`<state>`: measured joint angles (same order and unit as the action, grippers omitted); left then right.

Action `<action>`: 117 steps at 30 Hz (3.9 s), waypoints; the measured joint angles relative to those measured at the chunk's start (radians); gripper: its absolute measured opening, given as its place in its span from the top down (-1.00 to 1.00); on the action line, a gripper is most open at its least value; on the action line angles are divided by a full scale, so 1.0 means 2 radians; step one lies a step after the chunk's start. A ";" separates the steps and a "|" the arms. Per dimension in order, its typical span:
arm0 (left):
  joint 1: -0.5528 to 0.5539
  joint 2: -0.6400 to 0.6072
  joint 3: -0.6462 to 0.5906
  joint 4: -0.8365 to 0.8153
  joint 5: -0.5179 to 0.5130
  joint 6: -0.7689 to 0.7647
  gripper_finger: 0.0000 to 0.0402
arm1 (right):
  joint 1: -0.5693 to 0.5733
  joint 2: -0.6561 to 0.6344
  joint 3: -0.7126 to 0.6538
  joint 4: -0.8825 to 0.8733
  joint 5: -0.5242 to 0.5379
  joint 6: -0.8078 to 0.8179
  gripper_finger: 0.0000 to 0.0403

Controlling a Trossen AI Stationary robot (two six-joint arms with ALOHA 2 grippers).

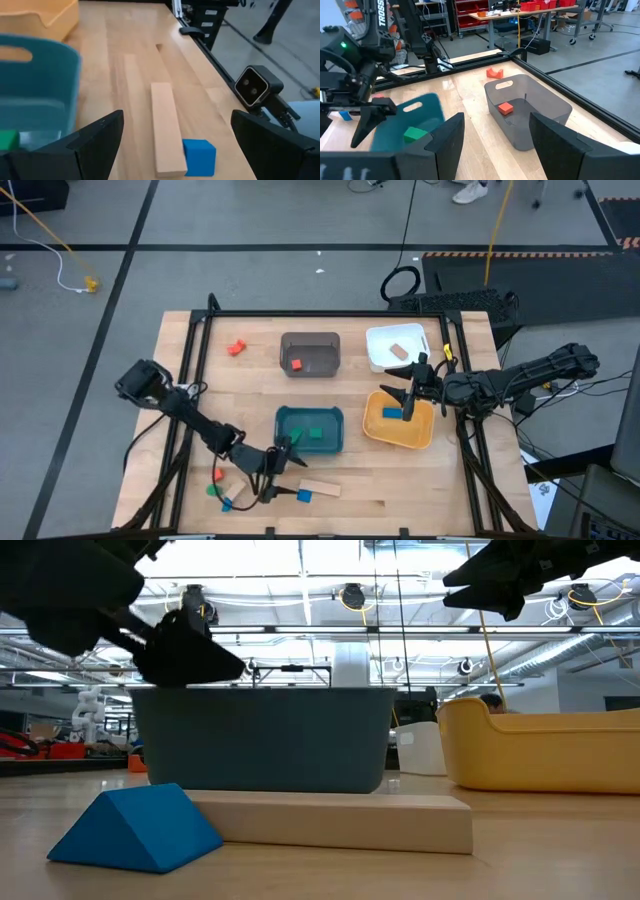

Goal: Sort & place blocks by color
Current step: Put the right brown block into the white bin

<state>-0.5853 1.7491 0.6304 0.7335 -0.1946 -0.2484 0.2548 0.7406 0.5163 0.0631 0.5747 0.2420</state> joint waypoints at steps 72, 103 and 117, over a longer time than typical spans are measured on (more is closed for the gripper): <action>-0.031 0.082 0.050 -0.059 -0.157 0.044 -0.83 | 0.000 0.000 0.000 0.000 0.000 0.000 -0.07; -0.041 0.082 0.050 -0.064 -0.155 0.029 -0.83 | 0.000 0.000 0.000 0.000 0.000 0.000 -0.07; -0.026 0.082 0.050 -0.063 -0.130 0.008 -0.83 | 0.000 0.000 0.000 0.000 0.000 0.000 -0.07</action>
<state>-0.6371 1.9133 0.7311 0.6067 -0.4536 -0.2325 0.2549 0.7407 0.5163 0.0631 0.5747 0.2417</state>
